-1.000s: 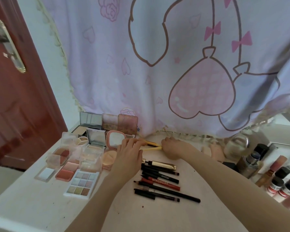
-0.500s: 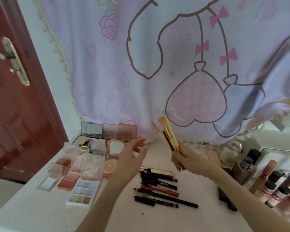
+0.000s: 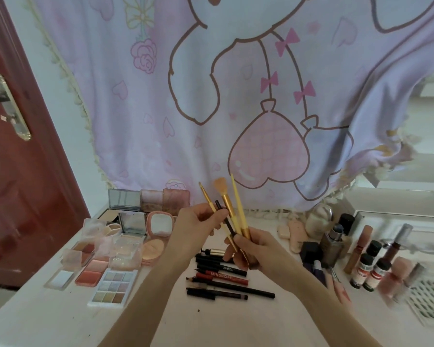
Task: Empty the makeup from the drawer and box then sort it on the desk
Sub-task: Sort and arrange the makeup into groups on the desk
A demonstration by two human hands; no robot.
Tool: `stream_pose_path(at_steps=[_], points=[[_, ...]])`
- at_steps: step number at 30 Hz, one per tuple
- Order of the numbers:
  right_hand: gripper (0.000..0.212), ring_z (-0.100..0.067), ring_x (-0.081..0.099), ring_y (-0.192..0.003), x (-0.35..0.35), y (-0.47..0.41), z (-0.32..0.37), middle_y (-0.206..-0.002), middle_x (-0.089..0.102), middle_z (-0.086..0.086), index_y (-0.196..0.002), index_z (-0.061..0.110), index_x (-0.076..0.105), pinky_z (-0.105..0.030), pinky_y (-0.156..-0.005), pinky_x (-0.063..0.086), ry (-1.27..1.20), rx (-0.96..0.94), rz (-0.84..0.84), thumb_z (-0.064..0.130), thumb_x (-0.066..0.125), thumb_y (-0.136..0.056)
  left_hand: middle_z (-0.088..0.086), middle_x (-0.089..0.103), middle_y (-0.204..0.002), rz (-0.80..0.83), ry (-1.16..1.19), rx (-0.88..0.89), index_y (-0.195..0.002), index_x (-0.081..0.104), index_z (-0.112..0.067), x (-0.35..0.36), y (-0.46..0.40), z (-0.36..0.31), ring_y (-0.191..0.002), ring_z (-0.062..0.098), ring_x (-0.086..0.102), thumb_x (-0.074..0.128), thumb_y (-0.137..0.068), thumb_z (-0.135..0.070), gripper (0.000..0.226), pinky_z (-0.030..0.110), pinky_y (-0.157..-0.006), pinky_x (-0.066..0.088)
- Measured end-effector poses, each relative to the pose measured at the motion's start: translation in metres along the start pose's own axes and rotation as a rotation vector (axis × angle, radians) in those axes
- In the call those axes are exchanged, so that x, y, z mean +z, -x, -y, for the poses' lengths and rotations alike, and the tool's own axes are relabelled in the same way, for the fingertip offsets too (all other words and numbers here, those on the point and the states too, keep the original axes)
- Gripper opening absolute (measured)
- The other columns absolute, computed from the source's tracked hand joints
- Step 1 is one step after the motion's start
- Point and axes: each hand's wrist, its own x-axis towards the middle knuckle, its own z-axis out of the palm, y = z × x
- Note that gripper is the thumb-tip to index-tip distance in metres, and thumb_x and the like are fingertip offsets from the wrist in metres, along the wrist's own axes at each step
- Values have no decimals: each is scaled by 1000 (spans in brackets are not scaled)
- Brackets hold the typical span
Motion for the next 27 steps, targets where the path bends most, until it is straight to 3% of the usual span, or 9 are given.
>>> stream_pose_path(at_steps=[4, 7, 11, 13, 15, 17, 20, 24, 27], points=[[18, -14, 54, -53, 2, 1, 0, -83, 73, -6, -99, 6, 58, -22, -51, 39, -61, 32, -50, 16, 43, -98, -4, 56, -51, -36, 86, -53, -69, 70, -11, 0, -1, -1, -47, 4, 47, 63, -86, -21, 21, 15, -53, 41], [18, -17, 64, -59, 1, -2, -1, -83, 73, -8, -97, 4, 56, -24, -52, 43, -172, 68, -137, 14, 41, -99, 0, 50, -55, -152, 128, 8, -73, 71, -21, -6, -3, -2, -55, 10, 45, 60, -87, -27, 19, 17, -56, 39], [18, -18, 63, -58, -3, -4, 2, -74, 69, -13, -94, -1, 58, -23, -51, 52, -479, 152, -154, 8, 42, -98, 4, 63, -65, -189, -92, 182, -87, 68, -40, -22, -5, 0, -63, 22, 59, 51, -76, -56, 26, 39, -66, 53], [18, -16, 59, -56, -6, -4, 3, -70, 66, -11, -92, -1, 59, -23, -50, 50, -534, 171, -128, 7, 44, -97, -5, 64, -66, -157, -199, 215, -92, 69, -40, -26, -6, 2, -62, 8, 60, 56, -83, -39, 15, 32, -70, 55], [17, -15, 56, -54, -7, -5, 3, -68, 62, -9, -92, 0, 60, -22, -49, 48, -571, 184, -104, 7, 45, -96, -12, 66, -79, -74, -273, 247, -105, 66, -32, -28, -6, 6, -71, 3, 62, 52, -90, -4, 34, 21, -75, 52], [17, -14, 56, -55, -8, -5, 2, -67, 61, -8, -92, 0, 61, -22, -49, 48, -577, 188, -93, 6, 45, -96, -13, 66, -92, 37, -320, 258, -116, 61, -22, -29, -5, 8, -79, 2, 60, 40, -89, 12, 48, 17, -75, 49], [17, -15, 56, -56, -7, -5, 1, -67, 60, -7, -94, 1, 61, -23, -50, 48, -556, 173, -84, 8, 46, -95, -11, 67, -96, 91, -254, 216, -115, 59, -22, -22, 1, 4, -71, -6, 55, 39, -92, 6, 42, 8, -65, 42], [17, -15, 52, -53, -5, -4, 0, -66, 58, -7, -97, 2, 61, -23, -48, 44, -535, 130, -88, 10, 46, -96, -6, 72, -78, -17, -71, 205, -91, 66, -18, -12, 5, 2, -63, -1, 57, 54, -90, -7, 17, 9, -58, 42], [18, -14, 48, -52, -3, -3, -1, -64, 57, -7, -95, 2, 62, -21, -46, 39, -484, 93, -102, 11, 46, -96, -7, 72, -71, -44, -12, 122, -86, 54, -18, -4, 4, 5, -62, 4, 60, 59, -86, -3, 16, 14, -56, 46]])
